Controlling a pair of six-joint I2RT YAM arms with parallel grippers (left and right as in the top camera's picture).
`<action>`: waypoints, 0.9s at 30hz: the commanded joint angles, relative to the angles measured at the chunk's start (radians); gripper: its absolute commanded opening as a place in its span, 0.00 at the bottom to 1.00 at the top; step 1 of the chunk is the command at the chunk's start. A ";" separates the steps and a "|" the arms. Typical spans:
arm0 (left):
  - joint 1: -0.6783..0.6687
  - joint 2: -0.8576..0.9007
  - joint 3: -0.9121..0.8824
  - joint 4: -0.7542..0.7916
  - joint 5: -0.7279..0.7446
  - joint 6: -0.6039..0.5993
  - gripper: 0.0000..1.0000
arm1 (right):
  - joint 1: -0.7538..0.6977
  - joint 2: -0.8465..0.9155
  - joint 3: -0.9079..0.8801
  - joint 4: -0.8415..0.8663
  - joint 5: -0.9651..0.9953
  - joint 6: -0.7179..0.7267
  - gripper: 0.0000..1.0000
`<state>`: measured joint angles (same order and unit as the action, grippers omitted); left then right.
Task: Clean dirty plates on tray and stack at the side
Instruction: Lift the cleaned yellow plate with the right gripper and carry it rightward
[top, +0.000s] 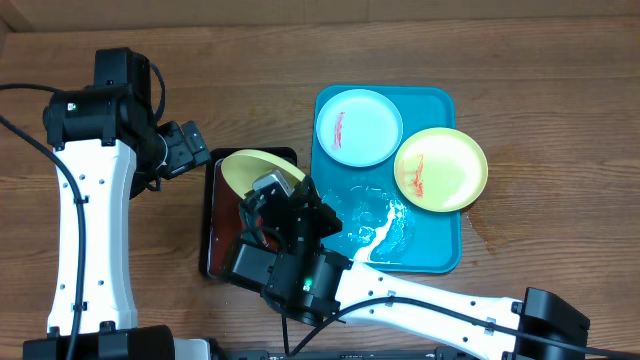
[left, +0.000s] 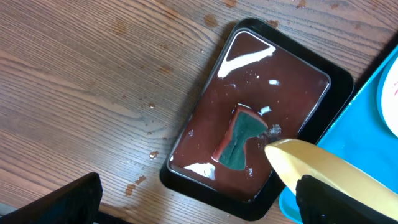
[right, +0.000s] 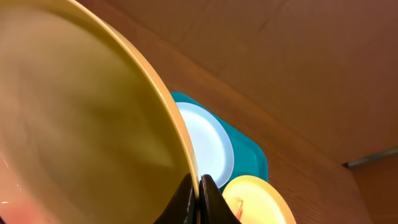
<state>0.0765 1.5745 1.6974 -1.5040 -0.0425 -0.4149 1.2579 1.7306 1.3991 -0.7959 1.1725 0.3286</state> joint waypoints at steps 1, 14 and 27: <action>0.003 -0.009 0.022 0.000 -0.013 0.010 1.00 | 0.012 -0.023 0.023 0.006 0.063 0.015 0.04; 0.003 -0.008 0.022 0.000 -0.013 0.010 1.00 | 0.012 -0.024 0.023 0.006 0.084 0.012 0.04; 0.003 -0.009 0.022 0.000 -0.013 0.010 1.00 | 0.012 -0.024 0.023 0.006 0.084 0.012 0.04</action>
<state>0.0765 1.5745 1.6970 -1.5040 -0.0425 -0.4149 1.2640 1.7306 1.3991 -0.7959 1.2209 0.3290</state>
